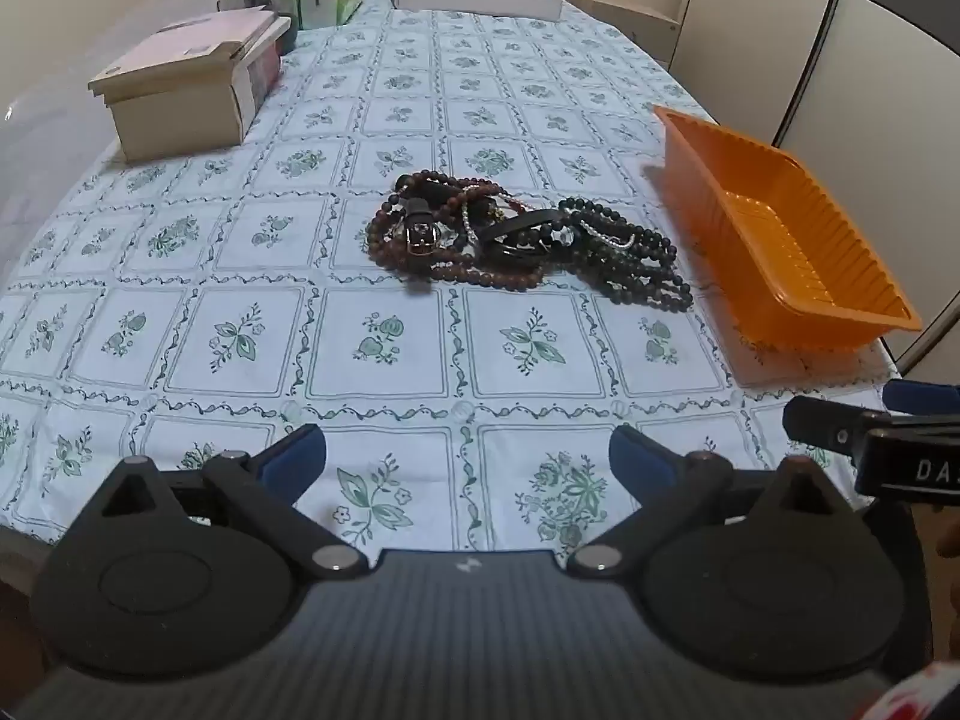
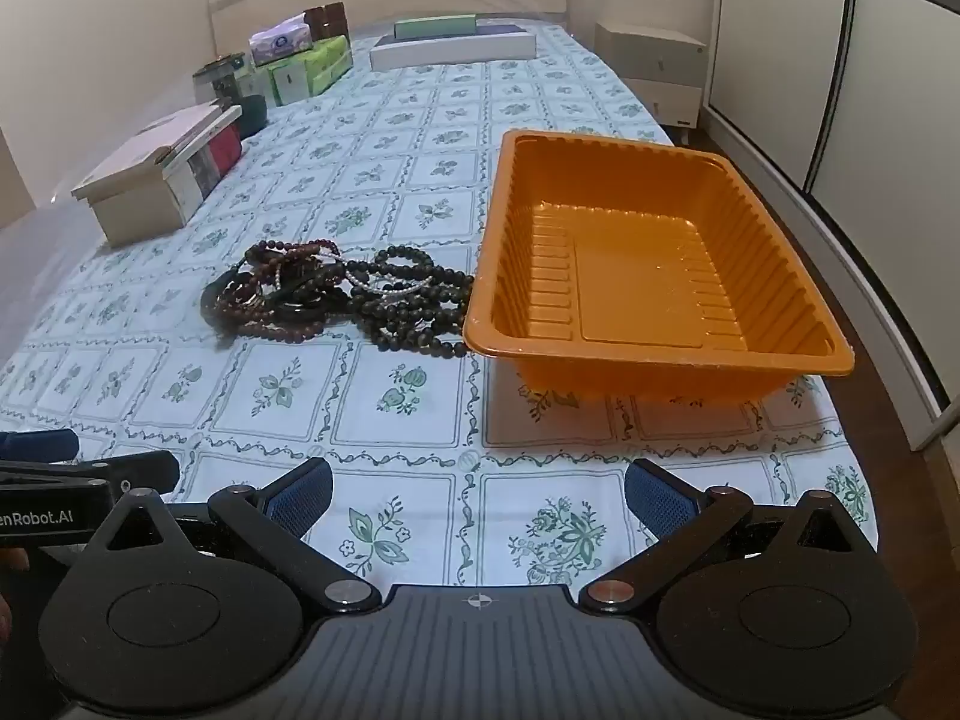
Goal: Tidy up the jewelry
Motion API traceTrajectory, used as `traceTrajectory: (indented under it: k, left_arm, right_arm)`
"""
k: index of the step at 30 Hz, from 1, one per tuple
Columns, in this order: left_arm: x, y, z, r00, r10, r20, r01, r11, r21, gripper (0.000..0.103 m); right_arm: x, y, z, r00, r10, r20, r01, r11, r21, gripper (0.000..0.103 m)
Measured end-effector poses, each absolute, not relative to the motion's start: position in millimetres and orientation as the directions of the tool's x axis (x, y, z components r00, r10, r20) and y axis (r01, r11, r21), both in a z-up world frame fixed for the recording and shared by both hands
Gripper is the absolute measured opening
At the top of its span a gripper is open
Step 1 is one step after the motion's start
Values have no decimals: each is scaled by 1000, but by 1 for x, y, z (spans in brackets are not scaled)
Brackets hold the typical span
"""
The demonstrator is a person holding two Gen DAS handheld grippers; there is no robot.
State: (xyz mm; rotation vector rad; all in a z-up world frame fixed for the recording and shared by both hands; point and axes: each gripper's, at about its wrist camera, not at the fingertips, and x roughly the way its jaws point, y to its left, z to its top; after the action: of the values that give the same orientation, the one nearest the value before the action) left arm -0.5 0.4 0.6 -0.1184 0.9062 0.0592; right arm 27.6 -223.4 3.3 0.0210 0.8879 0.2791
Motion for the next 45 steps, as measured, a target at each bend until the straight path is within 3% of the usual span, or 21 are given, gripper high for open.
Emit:
traceTrajectory:
  k: [45]
  left_arm:
    - [-1, -4, -1, 626, -3, -780, -112, 989, -94, 100]
  right_arm:
    - [27, -225, 0, 595, 241, -767, -200, 968, 149, 103]
